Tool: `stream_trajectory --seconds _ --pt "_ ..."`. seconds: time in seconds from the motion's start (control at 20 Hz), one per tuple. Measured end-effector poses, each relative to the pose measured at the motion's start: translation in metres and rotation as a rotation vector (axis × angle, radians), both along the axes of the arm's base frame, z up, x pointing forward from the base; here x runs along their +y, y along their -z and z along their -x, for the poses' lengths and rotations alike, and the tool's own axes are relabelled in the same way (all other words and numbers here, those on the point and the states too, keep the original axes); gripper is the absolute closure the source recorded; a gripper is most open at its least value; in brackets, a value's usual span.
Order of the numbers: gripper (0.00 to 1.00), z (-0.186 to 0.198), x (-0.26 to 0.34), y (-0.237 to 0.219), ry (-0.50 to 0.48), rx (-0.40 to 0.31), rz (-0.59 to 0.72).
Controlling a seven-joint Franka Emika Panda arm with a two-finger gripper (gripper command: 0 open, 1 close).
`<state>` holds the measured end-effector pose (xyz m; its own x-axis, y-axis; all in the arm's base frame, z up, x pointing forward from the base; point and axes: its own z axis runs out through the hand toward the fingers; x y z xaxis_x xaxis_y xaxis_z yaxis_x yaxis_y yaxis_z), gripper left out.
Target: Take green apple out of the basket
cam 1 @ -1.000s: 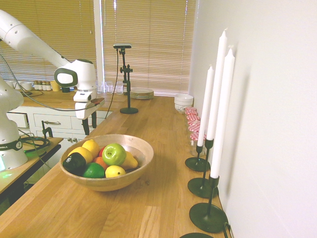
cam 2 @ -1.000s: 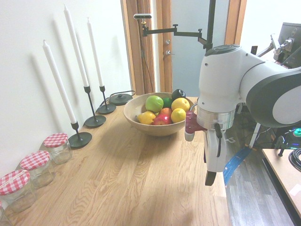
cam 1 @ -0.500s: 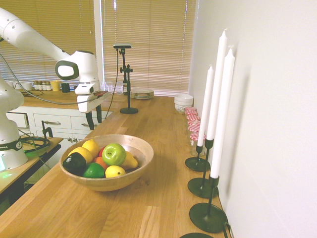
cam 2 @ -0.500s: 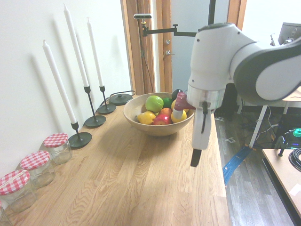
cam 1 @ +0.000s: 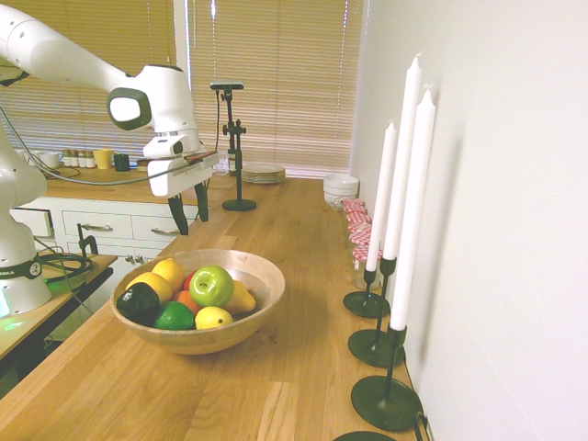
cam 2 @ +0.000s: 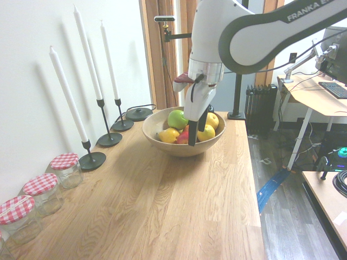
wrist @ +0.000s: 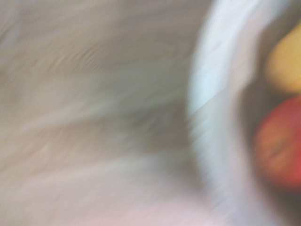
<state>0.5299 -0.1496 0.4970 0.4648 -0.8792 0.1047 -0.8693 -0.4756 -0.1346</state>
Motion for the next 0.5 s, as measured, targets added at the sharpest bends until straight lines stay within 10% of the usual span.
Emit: stream_trajectory --seconds 0.5 --pt "0.0 -0.019 -0.118 -0.02 0.12 -0.007 -0.05"
